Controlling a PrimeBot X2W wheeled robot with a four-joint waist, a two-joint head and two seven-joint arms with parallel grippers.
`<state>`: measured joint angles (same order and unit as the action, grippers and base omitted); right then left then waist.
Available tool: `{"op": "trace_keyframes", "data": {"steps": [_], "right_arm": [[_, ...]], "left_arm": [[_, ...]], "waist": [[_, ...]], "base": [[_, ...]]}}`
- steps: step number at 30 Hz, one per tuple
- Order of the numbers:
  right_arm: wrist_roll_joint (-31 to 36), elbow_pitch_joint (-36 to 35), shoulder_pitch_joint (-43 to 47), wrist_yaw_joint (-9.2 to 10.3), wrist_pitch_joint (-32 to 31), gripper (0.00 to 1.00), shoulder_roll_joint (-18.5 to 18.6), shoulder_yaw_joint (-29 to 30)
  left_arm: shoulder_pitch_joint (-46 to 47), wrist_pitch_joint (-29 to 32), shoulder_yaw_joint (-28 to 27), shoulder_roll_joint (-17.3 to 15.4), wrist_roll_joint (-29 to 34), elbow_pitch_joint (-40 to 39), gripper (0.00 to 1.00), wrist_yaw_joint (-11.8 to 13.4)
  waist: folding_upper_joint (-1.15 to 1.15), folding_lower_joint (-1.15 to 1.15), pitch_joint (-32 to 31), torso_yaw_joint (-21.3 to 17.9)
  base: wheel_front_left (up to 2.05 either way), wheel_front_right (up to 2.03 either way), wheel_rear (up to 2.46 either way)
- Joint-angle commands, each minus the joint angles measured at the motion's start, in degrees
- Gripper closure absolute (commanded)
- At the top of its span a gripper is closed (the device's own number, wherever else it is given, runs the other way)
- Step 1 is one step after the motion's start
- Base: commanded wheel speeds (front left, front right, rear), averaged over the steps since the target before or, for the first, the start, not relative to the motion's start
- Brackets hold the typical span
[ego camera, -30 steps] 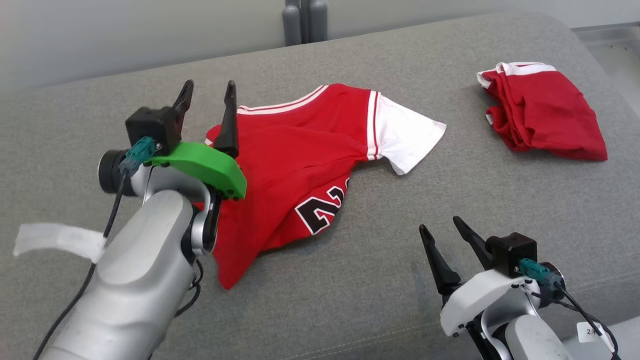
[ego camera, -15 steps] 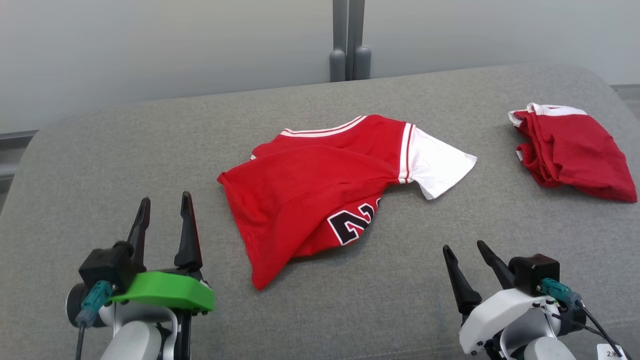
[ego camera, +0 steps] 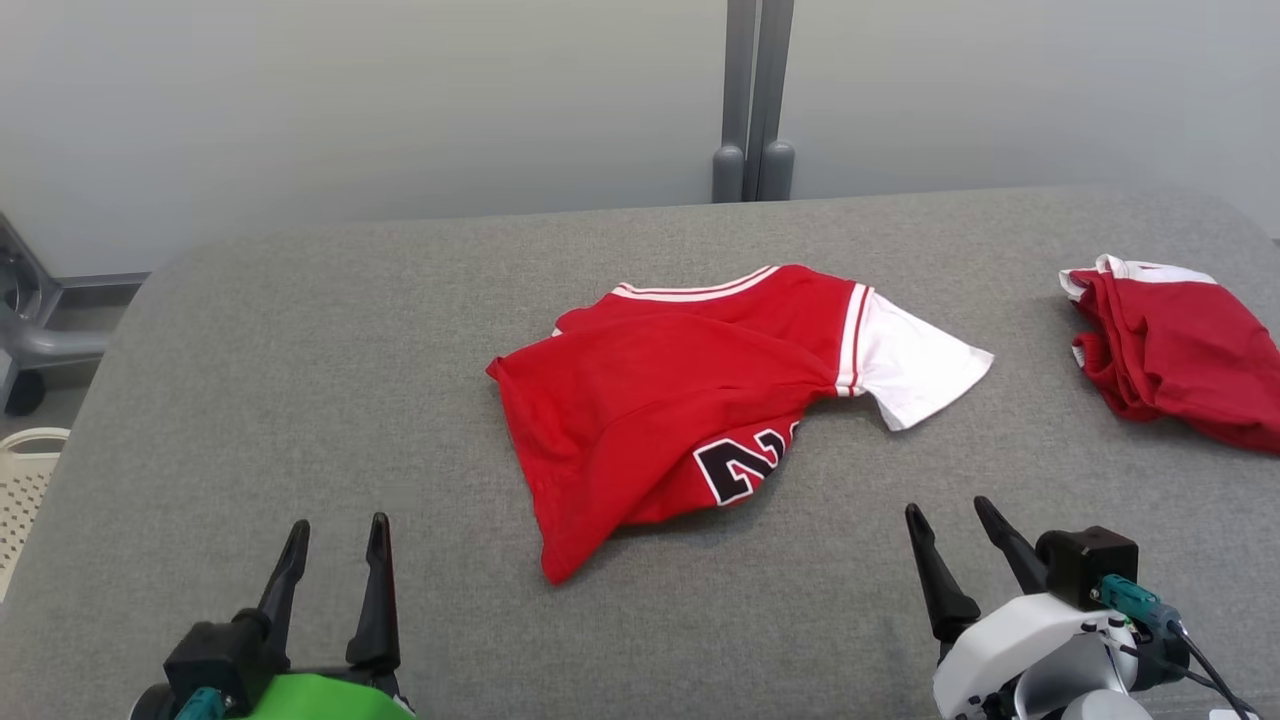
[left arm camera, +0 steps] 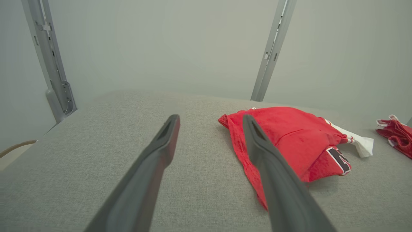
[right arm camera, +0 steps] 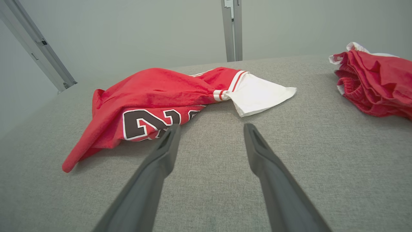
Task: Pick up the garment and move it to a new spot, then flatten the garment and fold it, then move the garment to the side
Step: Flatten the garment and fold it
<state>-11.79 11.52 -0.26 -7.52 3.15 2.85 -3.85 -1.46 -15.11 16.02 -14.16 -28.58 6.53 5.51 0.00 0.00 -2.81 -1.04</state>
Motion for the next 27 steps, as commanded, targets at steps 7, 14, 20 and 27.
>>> {"op": "trace_keyframes", "data": {"steps": [7,14,20,27], "right_arm": [[1.1,0.5,1.3,0.07,0.3,0.0,0.1,0.2],[1.5,1.0,1.6,0.07,0.0,0.0,0.1,0.5],[1.7,0.8,2.0,0.07,0.2,0.0,0.1,1.1],[1.5,0.8,1.9,0.07,0.3,0.0,0.1,0.9]], "left_arm": [[-4.5,0.0,-0.2,-2.8,4.5,-0.3,0.0,0.1],[-6.6,0.1,-2.3,-3.2,3.9,0.9,0.0,2.8],[-8.3,0.0,-5.6,-2.4,0.6,0.8,0.0,3.4],[-8.7,0.0,-5.6,-2.9,0.0,1.2,0.0,2.6]], "waist": [[0.0,0.0,-0.4,0.4],[0.0,0.0,-0.7,0.3],[0.0,0.0,-1.6,0.8],[0.0,0.0,-1.7,1.2]], "base": [[0.0,0.0,0.0],[0.0,0.0,0.0],[0.0,0.0,0.0],[0.0,0.0,0.0]]}}
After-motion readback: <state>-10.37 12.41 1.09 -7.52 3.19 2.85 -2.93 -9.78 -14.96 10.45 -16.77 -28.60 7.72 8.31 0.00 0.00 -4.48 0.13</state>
